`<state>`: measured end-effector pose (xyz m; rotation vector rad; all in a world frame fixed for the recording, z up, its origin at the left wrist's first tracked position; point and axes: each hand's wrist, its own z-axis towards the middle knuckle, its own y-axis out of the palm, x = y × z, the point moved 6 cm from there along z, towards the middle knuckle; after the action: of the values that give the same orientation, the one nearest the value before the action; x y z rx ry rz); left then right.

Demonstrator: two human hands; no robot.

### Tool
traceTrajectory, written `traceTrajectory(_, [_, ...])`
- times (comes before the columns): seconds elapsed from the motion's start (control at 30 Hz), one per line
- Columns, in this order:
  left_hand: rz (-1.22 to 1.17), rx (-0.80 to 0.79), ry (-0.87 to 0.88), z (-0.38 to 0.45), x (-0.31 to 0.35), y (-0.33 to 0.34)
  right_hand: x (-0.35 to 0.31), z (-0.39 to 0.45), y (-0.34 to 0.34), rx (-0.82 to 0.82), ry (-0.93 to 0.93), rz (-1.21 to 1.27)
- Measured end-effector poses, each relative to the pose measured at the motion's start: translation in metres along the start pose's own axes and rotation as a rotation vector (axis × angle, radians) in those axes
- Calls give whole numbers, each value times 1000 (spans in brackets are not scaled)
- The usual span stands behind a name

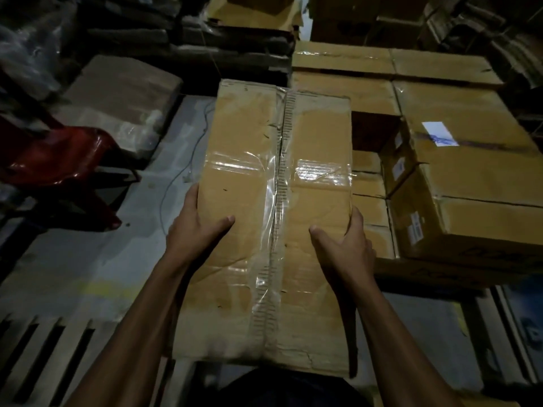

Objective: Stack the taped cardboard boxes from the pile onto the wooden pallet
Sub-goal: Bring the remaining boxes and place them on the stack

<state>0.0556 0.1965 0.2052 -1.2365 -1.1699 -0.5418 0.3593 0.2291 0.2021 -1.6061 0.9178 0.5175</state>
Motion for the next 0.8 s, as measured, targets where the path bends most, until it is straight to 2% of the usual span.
traceTrajectory(0.33, [58, -100, 38, 195, 33, 65, -39, 169, 7, 58, 113, 49])
traceTrajectory(0.53, [53, -211, 65, 280, 59, 103, -56, 225, -6, 137, 187, 59])
traceTrajectory(0.8, [118, -436, 151, 393, 79, 167, -65, 271, 5, 369, 371, 120])
